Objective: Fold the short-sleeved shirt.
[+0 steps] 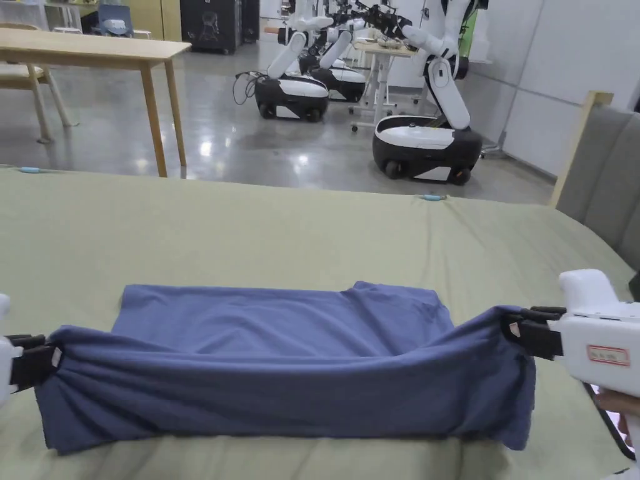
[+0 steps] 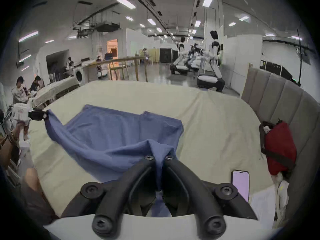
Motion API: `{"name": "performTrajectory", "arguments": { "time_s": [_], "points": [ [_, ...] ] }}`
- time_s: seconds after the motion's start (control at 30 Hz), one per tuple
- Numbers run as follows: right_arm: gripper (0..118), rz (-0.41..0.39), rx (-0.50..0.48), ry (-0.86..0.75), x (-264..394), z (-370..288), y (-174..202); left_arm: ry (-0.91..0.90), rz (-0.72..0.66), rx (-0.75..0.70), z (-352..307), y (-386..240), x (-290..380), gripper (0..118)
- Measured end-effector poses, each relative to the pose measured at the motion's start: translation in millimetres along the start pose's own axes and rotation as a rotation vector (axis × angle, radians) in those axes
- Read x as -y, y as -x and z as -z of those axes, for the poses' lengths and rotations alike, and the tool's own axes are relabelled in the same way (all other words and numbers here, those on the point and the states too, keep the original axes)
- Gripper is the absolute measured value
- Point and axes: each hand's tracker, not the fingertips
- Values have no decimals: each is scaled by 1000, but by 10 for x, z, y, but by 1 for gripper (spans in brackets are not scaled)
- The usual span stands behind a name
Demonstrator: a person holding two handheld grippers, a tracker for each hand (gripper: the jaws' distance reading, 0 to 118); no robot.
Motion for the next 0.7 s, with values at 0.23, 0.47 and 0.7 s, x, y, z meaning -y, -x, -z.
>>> {"name": "performTrajectory", "arguments": {
  "time_s": [0.23,0.47,0.7],
  "points": [
    [6,-4,81,304,435,1468,-94,228,64,-61,1080,-86,215,3],
    [31,81,63,250,450,1377,-233,193,29,-68,984,-49,232,19],
    [108,98,51,27,512,-250,-162,35,-34,-11,-85,87,367,116]
  ]
}}
